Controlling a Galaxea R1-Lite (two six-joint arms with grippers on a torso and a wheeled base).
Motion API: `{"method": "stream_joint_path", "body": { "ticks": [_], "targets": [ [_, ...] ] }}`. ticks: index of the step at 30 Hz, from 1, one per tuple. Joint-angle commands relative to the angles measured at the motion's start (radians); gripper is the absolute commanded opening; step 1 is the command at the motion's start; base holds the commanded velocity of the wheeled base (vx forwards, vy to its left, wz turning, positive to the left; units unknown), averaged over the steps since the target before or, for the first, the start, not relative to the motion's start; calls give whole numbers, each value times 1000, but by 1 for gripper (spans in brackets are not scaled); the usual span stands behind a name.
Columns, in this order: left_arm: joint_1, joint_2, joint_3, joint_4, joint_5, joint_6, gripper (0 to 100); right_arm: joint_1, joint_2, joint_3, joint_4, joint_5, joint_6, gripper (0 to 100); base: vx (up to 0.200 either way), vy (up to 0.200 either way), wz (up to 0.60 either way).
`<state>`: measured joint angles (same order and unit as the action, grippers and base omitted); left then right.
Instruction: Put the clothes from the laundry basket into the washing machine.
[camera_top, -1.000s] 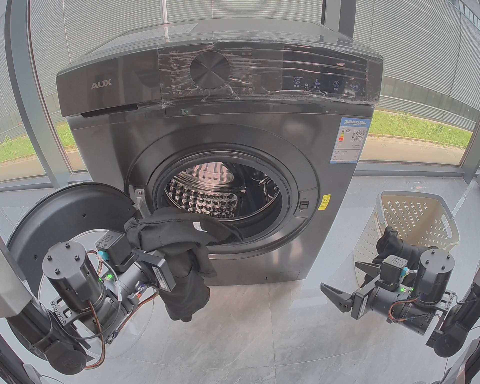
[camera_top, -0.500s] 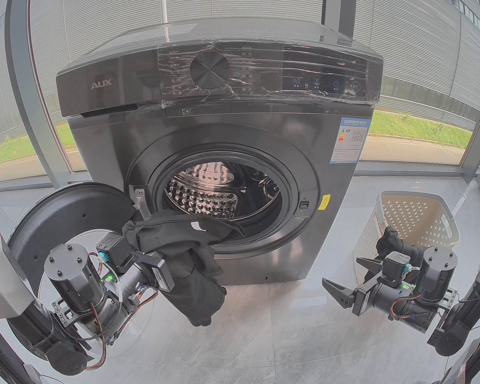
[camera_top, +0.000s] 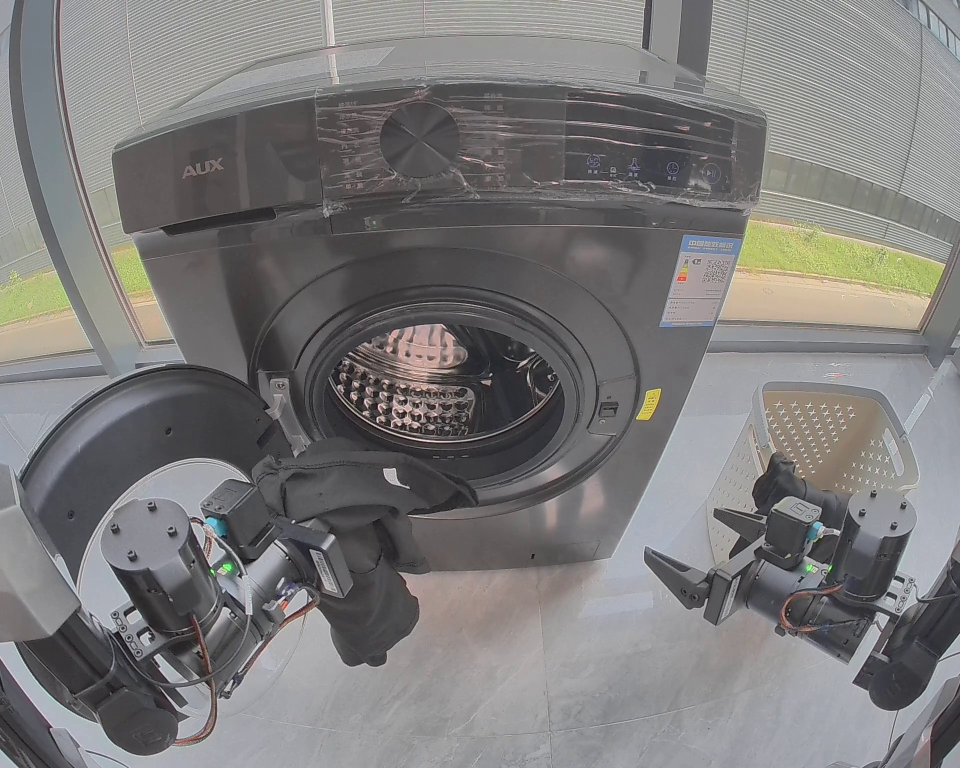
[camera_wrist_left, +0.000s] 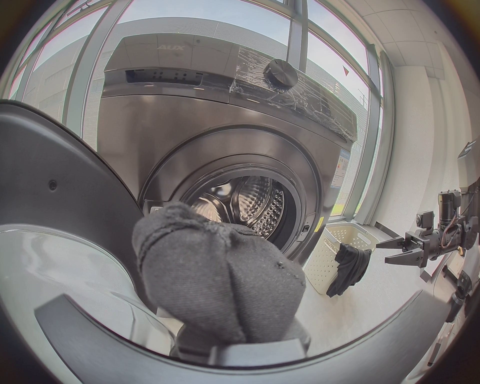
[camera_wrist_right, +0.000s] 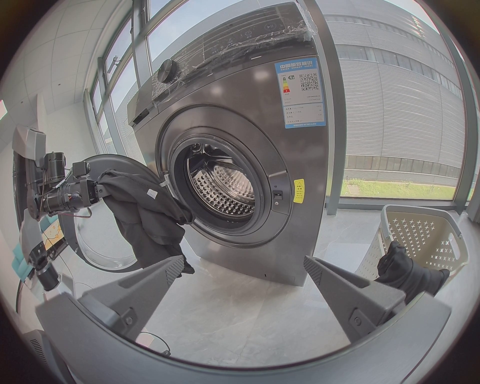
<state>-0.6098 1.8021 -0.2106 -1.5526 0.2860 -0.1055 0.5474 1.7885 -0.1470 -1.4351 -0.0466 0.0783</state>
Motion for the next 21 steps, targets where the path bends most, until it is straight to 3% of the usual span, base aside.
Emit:
{"method": "stream_joint_path", "body": {
  "ticks": [1, 6, 12, 21],
  "targets": [
    [-2, 6, -9, -1, 1, 0, 0, 0, 2, -13, -1, -4, 0, 100, 0, 0, 0],
    [-4, 22, 0, -1, -8, 1, 0, 12, 3, 0, 4, -2, 0, 100, 0, 0, 0],
    [-22, 52, -4, -3, 2, 1, 0, 14, 3, 3, 7, -2, 0, 100, 200, 0, 0],
    [-34, 52, 0, -1, 5, 1, 0, 14, 3, 4, 7, 1, 0, 100, 0, 0, 0]
  ]
}}
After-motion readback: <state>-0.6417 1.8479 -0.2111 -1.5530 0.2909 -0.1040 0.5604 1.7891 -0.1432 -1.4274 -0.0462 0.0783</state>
